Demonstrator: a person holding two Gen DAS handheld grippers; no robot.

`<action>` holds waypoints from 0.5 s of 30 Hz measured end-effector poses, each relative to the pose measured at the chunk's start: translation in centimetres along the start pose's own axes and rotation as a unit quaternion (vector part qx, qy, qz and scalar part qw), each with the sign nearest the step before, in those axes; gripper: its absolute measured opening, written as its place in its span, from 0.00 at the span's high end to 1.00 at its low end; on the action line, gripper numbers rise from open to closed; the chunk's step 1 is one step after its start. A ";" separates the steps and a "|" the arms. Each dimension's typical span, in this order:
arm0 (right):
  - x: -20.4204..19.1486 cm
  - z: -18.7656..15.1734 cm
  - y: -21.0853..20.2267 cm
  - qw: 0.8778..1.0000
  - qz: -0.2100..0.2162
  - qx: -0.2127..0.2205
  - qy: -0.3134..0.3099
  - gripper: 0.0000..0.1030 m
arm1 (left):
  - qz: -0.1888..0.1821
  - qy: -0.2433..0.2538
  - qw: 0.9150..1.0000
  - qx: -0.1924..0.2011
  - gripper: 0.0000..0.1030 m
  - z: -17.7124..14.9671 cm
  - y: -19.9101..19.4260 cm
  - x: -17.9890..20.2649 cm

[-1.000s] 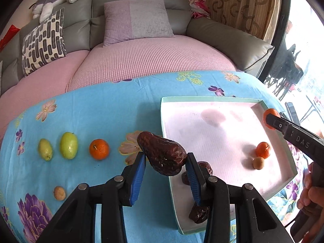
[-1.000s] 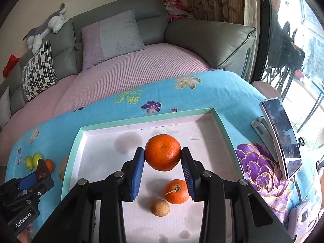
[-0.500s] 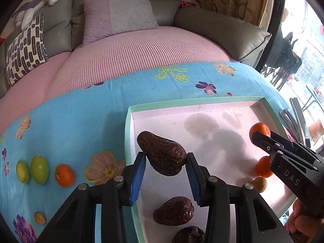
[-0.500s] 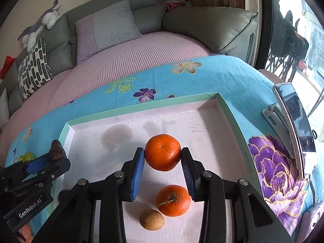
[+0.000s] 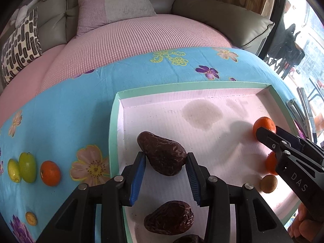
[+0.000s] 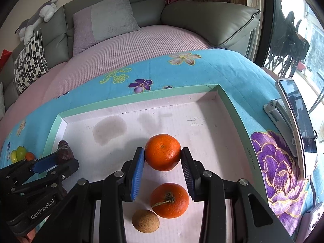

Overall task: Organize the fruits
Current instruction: 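Carry the tangerine and date into the white tray and open both tools, then move both open tools back from the tray toward the remaining fruits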

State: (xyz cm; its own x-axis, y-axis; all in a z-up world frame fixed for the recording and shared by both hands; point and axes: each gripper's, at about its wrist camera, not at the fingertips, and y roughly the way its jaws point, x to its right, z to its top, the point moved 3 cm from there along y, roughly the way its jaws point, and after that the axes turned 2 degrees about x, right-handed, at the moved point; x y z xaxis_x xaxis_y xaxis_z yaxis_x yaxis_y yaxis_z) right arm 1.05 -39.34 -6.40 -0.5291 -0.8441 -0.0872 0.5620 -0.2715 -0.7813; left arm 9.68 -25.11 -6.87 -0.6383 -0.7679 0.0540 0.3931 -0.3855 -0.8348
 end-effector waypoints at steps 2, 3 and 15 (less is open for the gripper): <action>-0.1 0.0 0.0 1.000 -0.003 -0.002 -0.004 0.62 | 0.002 -0.001 1.000 -0.002 0.58 0.0 -0.1 0.0; -0.2 0.0 -0.1 1.000 -0.004 -0.003 -0.005 0.62 | 0.002 -0.001 1.000 -0.003 0.58 0.0 0.0 -0.1; 0.2 -0.2 0.5 1.000 -0.015 -0.022 0.003 0.37 | -0.003 -0.015 1.000 0.014 0.34 -0.1 -3.0 0.2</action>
State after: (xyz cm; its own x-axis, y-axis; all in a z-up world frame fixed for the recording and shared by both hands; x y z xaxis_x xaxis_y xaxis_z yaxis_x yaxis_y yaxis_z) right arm 1.09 -39.60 -6.91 -0.5486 -0.8334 -0.0673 0.5180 -0.2756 -0.8097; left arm 8.37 -24.05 -4.40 -0.6210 -0.7801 0.0763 0.4072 -0.4043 -0.8190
